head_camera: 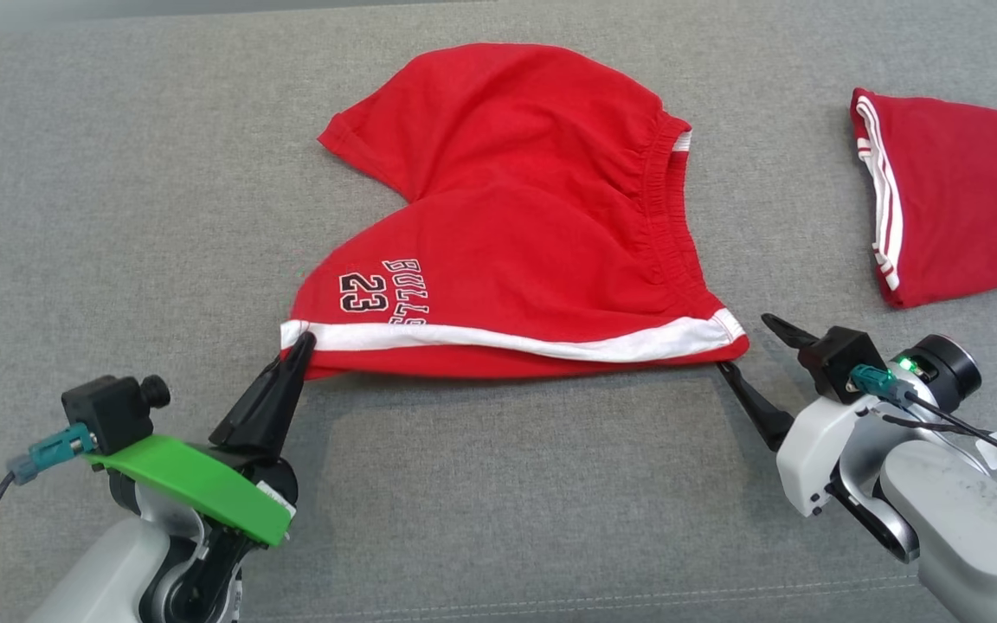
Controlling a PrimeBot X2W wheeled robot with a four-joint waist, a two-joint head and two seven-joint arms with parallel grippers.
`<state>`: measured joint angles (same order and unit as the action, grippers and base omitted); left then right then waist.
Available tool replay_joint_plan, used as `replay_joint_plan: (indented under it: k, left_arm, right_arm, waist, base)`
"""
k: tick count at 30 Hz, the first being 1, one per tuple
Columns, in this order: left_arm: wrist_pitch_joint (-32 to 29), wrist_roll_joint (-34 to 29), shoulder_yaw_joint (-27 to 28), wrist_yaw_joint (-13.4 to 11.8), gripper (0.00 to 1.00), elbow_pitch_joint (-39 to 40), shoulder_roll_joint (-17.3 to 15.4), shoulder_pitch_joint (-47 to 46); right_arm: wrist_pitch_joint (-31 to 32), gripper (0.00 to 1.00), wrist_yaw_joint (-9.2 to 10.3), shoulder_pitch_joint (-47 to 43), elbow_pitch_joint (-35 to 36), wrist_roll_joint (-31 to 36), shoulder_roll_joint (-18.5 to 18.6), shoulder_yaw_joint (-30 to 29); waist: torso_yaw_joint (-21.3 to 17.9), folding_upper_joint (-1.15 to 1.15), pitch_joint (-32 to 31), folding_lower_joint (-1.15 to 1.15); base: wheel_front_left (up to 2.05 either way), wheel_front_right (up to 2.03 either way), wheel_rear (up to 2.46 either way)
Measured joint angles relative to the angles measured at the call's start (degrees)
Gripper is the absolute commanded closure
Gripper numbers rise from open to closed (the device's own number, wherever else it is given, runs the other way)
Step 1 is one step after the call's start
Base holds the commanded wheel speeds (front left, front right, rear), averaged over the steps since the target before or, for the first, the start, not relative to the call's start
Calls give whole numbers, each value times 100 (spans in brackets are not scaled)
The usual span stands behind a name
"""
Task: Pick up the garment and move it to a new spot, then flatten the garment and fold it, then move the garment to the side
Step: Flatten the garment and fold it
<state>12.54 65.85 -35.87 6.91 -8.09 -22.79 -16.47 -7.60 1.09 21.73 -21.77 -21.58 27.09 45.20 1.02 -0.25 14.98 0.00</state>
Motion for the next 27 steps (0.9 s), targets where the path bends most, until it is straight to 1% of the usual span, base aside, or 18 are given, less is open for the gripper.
replay_joint_plan:
  k: [7,11,13,17,21,25,27]
  left_arm:
    - [69,-134,64,0,100,152,-34,191]
    - [71,-209,75,0,100,183,-38,333]
    - [71,-210,75,-1,100,203,-38,386]
    - [85,-243,77,-1,100,258,-40,418]
    - [119,-258,79,-7,100,320,-41,485]
    - [119,-292,59,-10,100,414,-45,485]
    - [119,-309,56,-10,100,448,-45,482]
  right_arm:
    - [-16,0,-5,-146,219,-89,11,-20]
    - [-5,0,-171,-258,500,-479,-24,-115]
    - [7,0,-218,-268,641,-711,-59,-227]
    - [8,0,-234,-275,759,-964,-87,-412]
    - [107,0,-236,-272,747,-1192,-44,-604]
    - [326,0,-263,-270,559,-1281,30,-633]
    - [426,0,-312,-269,463,-1335,23,-613]
  waist:
    - [17,0,-36,0]
    - [27,0,-45,0]
    - [32,0,-50,0]
    - [40,0,-54,0]
    - [52,0,-38,0]
    - [89,0,35,0]
    - [130,0,68,0]
  base:
    - [0,0,0]
    - [0,0,0]
    - [0,0,0]
    - [0,0,0]
    - [0,0,0]
    - [0,0,0]
    - [0,0,0]
